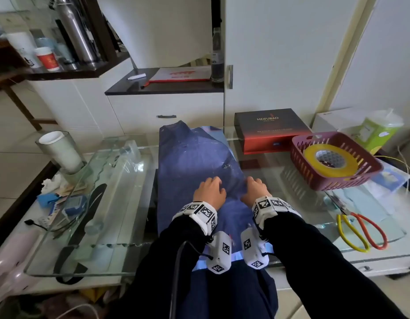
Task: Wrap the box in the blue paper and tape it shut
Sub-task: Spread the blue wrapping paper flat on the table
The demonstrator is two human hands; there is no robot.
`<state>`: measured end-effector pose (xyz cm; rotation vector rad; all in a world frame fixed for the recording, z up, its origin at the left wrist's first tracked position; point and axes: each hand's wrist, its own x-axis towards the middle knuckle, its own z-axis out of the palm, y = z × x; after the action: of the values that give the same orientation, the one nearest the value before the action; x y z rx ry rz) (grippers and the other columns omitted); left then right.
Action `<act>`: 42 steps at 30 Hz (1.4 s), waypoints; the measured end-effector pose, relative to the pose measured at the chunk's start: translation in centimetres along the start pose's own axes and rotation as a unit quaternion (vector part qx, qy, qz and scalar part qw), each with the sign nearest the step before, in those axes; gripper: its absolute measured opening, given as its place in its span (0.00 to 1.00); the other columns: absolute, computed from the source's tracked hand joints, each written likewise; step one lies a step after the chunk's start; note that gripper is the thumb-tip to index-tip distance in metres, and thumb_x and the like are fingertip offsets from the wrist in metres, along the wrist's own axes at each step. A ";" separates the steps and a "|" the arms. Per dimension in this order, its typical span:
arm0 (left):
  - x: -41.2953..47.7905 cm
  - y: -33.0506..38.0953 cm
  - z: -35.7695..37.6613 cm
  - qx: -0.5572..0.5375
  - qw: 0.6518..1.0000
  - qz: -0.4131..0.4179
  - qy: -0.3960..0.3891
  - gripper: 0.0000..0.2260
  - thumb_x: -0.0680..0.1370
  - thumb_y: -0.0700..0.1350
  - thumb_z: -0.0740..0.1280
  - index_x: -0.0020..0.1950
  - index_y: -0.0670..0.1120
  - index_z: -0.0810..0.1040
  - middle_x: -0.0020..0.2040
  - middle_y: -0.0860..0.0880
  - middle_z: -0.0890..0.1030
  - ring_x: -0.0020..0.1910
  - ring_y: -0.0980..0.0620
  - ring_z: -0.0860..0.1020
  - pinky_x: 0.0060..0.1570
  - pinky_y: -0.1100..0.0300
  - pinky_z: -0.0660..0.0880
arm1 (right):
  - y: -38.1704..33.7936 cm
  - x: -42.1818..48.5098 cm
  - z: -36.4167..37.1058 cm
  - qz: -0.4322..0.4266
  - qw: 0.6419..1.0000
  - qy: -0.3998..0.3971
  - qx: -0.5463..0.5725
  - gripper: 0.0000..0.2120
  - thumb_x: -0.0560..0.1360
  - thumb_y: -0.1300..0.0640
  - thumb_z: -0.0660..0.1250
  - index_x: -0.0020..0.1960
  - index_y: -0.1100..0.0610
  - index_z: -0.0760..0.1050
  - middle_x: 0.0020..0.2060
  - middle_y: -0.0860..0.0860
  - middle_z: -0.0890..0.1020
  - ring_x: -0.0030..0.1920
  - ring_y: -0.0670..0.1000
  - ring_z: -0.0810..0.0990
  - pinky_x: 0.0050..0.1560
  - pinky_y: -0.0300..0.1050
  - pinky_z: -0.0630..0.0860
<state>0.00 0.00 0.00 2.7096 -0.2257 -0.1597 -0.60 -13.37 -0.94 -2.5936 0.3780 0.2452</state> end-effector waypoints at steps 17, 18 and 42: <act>-0.1 -0.7 -2.9 -0.235 0.960 -0.128 -0.085 0.26 0.79 0.61 0.51 0.67 0.45 0.69 0.65 0.43 0.73 0.63 0.42 0.72 0.64 0.50 0.70 | -3.2 -1.2 0.3 -0.140 0.967 -0.057 0.207 0.29 0.70 0.75 0.56 0.67 0.55 0.65 0.57 0.52 0.81 0.46 0.50 0.76 0.48 0.40 0.71; -0.2 -1.0 -2.8 -0.228 0.961 -0.130 -0.084 0.24 0.79 0.59 0.54 0.67 0.44 0.68 0.65 0.43 0.74 0.62 0.42 0.73 0.62 0.51 0.71 | -3.2 -1.4 0.7 -0.138 0.964 -0.070 0.216 0.28 0.70 0.75 0.56 0.66 0.56 0.66 0.57 0.53 0.81 0.47 0.51 0.78 0.49 0.41 0.72; -0.4 -4.1 -5.0 -0.183 0.978 -0.096 -0.014 0.15 0.75 0.36 0.64 0.62 0.40 0.74 0.61 0.43 0.78 0.60 0.45 0.76 0.56 0.59 0.70 | -6.2 -1.5 2.0 -0.147 0.957 -0.118 0.221 0.30 0.72 0.72 0.66 0.70 0.62 0.58 0.61 0.56 0.68 0.52 0.52 0.72 0.57 0.48 0.73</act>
<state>0.84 5.72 2.93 2.3591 0.0543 -0.2684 -0.32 -6.81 0.54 -2.1128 -0.0419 0.3187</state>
